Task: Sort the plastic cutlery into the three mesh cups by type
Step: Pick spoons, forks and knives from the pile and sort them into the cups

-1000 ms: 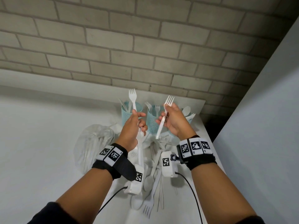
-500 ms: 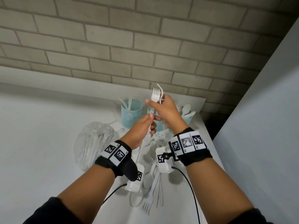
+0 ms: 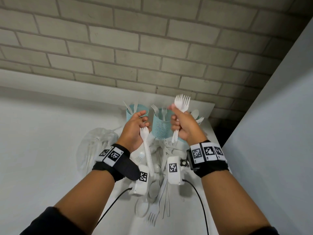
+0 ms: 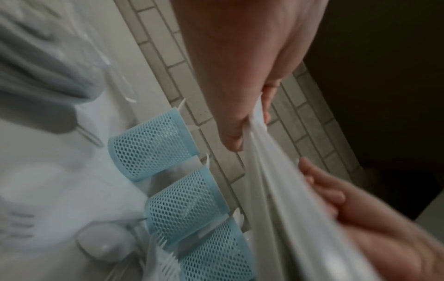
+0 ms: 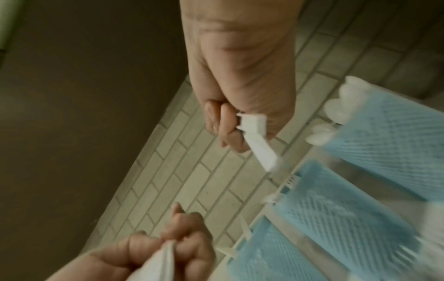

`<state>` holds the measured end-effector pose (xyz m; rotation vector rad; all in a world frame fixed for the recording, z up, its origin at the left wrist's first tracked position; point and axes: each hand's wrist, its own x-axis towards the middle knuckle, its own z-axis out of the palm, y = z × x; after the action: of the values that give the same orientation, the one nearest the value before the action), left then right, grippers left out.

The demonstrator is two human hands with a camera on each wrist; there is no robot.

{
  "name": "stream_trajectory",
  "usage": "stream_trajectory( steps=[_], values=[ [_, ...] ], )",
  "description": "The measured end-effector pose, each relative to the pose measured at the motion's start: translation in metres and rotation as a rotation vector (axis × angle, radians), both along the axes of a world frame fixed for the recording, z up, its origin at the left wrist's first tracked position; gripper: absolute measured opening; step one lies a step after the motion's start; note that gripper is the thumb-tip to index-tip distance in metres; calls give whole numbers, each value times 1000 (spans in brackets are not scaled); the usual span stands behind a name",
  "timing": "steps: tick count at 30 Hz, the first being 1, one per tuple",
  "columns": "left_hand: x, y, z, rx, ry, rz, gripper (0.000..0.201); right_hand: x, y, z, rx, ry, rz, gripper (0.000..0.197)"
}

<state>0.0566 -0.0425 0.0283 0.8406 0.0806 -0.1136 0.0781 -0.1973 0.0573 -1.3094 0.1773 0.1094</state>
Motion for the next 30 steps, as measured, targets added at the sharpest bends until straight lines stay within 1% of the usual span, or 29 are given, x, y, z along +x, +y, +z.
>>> stream_trajectory(
  steps=[3,5,7,9,11,13,16,19,21,24,26,30],
  values=[
    [2,3,4,-48,-7,81,45,-11,-1,-22,-44,184,201,9],
    [4,3,3,-33,-17,128,44,-21,2,-35,-72,263,334,8],
    [6,2,1,3,-22,147,45,-28,7,-43,-127,277,448,6],
    [6,0,-1,33,-34,146,45,-33,12,-49,-146,255,514,10],
    [5,-2,-2,69,-50,138,41,-34,15,-52,-133,218,507,16],
    [3,-2,-4,121,-78,106,36,-33,16,-54,-145,182,440,21],
    [2,-1,-12,245,-73,30,48,-29,15,-55,-179,143,319,26],
    [2,-1,-18,350,-57,43,52,-29,14,-55,-212,115,291,25],
    [4,-1,-21,355,-66,72,48,-28,15,-57,-227,92,280,21],
    [4,-2,-23,316,-102,67,43,-25,16,-63,-145,80,267,7],
    [4,-4,-24,307,-120,59,43,-24,16,-64,-100,64,263,4],
    [3,-8,-25,316,-107,74,47,-26,18,-62,-71,43,288,8]
  ],
)
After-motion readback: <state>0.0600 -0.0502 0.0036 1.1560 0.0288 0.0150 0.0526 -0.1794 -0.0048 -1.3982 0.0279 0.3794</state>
